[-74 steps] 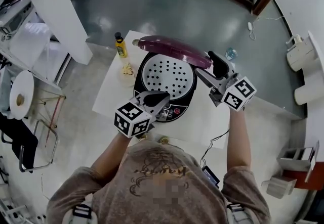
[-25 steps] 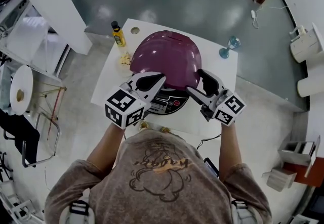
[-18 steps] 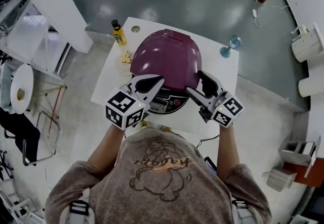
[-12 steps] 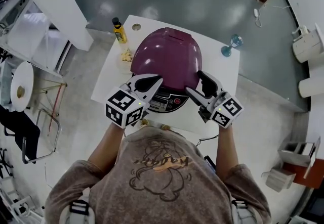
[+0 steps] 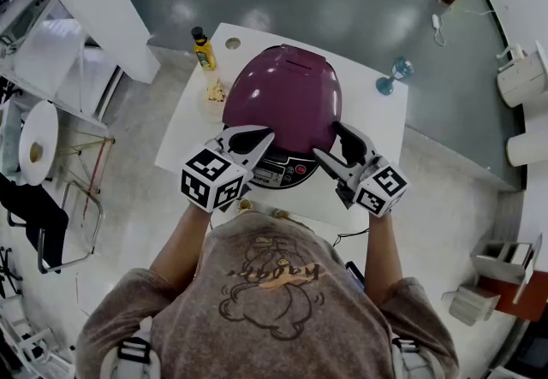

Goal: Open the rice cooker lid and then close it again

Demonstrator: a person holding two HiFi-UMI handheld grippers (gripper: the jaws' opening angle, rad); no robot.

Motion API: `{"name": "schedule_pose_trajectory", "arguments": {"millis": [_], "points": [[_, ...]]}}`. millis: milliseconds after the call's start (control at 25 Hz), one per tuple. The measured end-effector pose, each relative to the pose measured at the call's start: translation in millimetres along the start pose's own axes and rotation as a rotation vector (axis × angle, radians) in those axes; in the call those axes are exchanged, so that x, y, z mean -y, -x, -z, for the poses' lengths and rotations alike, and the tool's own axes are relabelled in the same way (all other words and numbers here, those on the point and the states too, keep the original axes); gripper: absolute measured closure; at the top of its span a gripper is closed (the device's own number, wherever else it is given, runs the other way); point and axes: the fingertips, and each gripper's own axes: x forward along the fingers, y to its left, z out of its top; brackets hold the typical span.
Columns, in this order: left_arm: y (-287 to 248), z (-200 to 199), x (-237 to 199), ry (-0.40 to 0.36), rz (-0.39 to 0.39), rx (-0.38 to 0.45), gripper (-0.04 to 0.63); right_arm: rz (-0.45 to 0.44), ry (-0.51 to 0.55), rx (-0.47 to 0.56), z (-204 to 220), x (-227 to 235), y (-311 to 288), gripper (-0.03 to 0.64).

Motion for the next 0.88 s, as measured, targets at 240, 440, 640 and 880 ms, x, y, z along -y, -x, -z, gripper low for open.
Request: {"name": "schedule_pose_trajectory", "arguments": {"millis": [240,440,640,880], "points": [[-2.5,7.9,-1.2,-0.025,0.003,-0.045,0.575,0.023,0.006,-0.017,6.3,1.2,-0.3,0.308],[-5.1,14.3,-1.2,-0.040,0.008,-0.097,0.575,0.037,0.006,-0.033,10.9,2.6,-0.3,0.319],[-6.1,18.8,-0.3,-0.061,0.003,-0.142,0.575,0.049,-0.001,-0.039,12.4,2.7,-0.1,0.331],[-8.6,25.0,-0.8,-0.089,0.008,-0.189,0.575,0.062,0.033,-0.076,18.2,3.7,-1.8,0.342]]}}
